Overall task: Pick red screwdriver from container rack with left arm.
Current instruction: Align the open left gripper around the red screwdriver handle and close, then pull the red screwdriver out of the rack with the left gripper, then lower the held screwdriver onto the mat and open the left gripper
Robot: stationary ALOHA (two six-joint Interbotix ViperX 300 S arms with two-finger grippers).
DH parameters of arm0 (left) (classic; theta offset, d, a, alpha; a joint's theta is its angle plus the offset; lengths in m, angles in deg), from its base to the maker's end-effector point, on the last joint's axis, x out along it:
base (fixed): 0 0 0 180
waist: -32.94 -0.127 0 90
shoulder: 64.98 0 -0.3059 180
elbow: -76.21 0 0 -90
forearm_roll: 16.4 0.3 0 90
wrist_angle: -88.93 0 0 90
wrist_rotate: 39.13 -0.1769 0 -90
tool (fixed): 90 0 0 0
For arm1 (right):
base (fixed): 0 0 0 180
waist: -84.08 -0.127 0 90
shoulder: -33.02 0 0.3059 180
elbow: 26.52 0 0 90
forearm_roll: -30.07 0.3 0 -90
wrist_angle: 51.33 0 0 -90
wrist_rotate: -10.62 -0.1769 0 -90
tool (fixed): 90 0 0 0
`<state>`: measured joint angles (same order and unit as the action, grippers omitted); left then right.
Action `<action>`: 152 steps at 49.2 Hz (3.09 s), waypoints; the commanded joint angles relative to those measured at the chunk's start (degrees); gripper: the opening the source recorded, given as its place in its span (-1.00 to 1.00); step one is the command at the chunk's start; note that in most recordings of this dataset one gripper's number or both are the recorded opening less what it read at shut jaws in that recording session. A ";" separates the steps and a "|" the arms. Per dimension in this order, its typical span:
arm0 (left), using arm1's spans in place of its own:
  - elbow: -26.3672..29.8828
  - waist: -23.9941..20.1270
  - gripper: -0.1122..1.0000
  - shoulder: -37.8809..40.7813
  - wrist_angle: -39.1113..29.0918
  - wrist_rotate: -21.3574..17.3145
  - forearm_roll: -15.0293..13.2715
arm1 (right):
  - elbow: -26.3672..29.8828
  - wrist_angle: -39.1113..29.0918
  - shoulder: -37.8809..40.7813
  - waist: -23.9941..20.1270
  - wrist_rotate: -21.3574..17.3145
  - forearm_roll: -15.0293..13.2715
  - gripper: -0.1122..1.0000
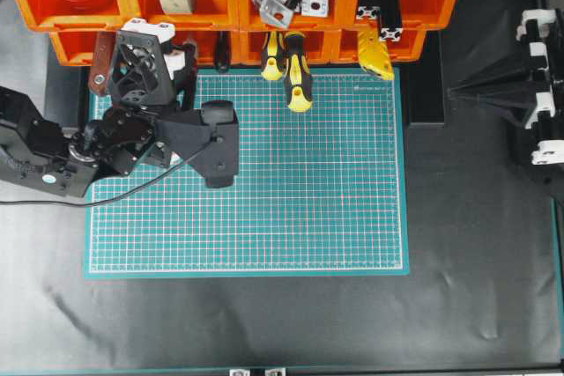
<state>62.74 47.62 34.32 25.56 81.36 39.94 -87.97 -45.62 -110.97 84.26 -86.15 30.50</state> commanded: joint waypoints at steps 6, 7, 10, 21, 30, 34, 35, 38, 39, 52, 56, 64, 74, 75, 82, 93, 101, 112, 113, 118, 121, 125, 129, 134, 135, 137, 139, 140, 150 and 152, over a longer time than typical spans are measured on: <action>1.58 0.44 -0.18 -1.14 -0.18 0.00 0.26 | 0.70 1.32 0.35 -0.18 -0.26 0.18 -0.80; 1.85 0.62 -0.18 -1.23 -0.26 0.00 0.26 | 0.70 1.32 0.35 -0.26 -0.26 0.09 -0.80; 2.72 1.23 -0.18 -1.23 -1.05 0.09 0.26 | 0.70 1.32 0.35 -0.26 -0.35 0.18 -0.80; 7.82 5.80 -0.24 -2.46 -6.42 -0.26 0.26 | 0.70 1.32 0.35 -0.18 -2.55 0.09 -0.80; 10.81 11.60 -0.34 -4.22 -7.03 0.88 0.26 | 1.05 1.85 -0.44 -0.26 -4.57 0.18 -0.80; 11.69 14.68 -0.36 -4.83 -7.38 0.70 0.26 | 1.32 2.72 -1.14 -0.53 -5.80 0.18 -0.80; 11.78 15.56 -0.36 -4.92 -7.56 0.62 0.18 | 1.32 2.72 -1.32 -0.70 -6.15 0.18 -0.80; 12.04 18.28 -0.36 -5.10 -8.09 -0.18 0.26 | 1.76 2.55 -1.85 -1.05 -7.12 0.18 -0.80; 12.04 19.07 -0.36 -5.19 -8.35 -0.26 0.26 | 1.85 2.37 -2.02 -1.05 -7.47 0.18 -0.80; 17.05 28.13 -0.36 -4.57 -14.06 -1.49 0.26 | 2.55 -2.81 -3.16 -1.14 -10.63 0.18 -0.80; 18.19 29.44 -0.36 -2.99 -12.74 -2.20 0.26 | 2.64 -4.66 -3.43 -1.14 -13.01 0.18 -0.80; 16.79 28.65 -0.36 0.26 -6.42 -3.25 0.26 | 2.90 -8.88 -3.78 -1.49 -18.19 0.18 -0.80; 11.69 23.82 -0.36 3.08 3.25 -3.16 0.26 | 3.16 -10.28 -4.04 -1.49 -20.57 0.18 -0.80; 11.16 23.29 -0.36 3.34 4.57 -3.16 0.26 | 3.16 -10.37 -4.13 -1.49 -20.57 0.18 -0.80; 8.09 19.07 -0.36 5.54 13.45 -3.16 0.26 | 3.78 -11.34 -5.01 -1.49 -20.57 0.09 -0.80; 6.15 14.15 -0.36 6.68 20.65 -3.16 0.26 | 4.31 -13.71 -5.71 -1.49 -20.57 0.09 -0.80; 5.36 11.69 -0.36 6.50 23.82 -3.34 0.26 | 4.31 -13.80 -5.71 -1.49 -20.57 0.09 -0.80; 4.92 9.23 -0.36 6.59 25.75 -3.52 0.26 | 4.22 -13.89 -5.54 -1.49 -20.57 0.09 -0.80; 4.92 9.05 -0.36 6.59 25.75 -3.52 0.26 | 4.13 -13.89 -5.54 -1.49 -20.48 0.09 -0.80; 4.92 8.61 -0.36 6.77 25.75 -3.52 0.26 | 4.13 -13.89 -5.45 -1.49 -20.48 0.09 -0.80; 4.83 8.44 -0.36 6.77 25.84 -3.52 0.26 | 4.13 -13.89 -5.45 -1.49 -20.48 0.09 -0.80; 4.75 8.44 -0.36 6.77 25.84 -3.52 0.18 | 4.13 -13.89 -5.45 -1.49 -20.48 0.09 -0.80; 4.66 8.44 -0.36 6.77 26.02 -3.52 0.26 | 4.13 -13.89 -5.45 -1.49 -20.48 0.09 -0.80; 4.22 8.44 -0.36 6.68 26.46 -3.08 0.26 | 4.13 -13.89 -5.45 -1.49 -20.48 0.09 -0.80; 4.04 8.53 -0.33 6.68 26.54 -2.90 0.26 | 4.13 -13.97 -5.45 -1.49 -20.48 0.18 -0.80; 3.69 8.44 -0.19 6.59 26.63 -2.55 0.26 | 4.13 -13.97 -5.45 -1.49 -20.48 0.09 -0.80; 3.16 8.53 0.00 6.50 27.07 -2.46 0.26 | 4.13 -13.97 -5.45 -1.49 -20.48 0.09 -0.80; 2.81 8.44 0.10 6.50 27.42 -2.37 0.26 | 4.13 -13.97 -5.45 -1.49 -20.48 0.09 -0.80; 0.88 8.53 0.71 5.45 30.76 -0.26 0.18 | 4.22 -13.89 -5.63 -1.49 -20.57 0.18 -0.80; 0.97 8.61 0.69 5.36 31.03 0.26 0.26 | 4.22 -13.89 -5.63 -1.49 -20.57 0.09 -0.80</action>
<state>63.18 56.14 41.87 55.79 80.84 39.94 -85.78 -59.42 -117.12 82.85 -106.81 30.59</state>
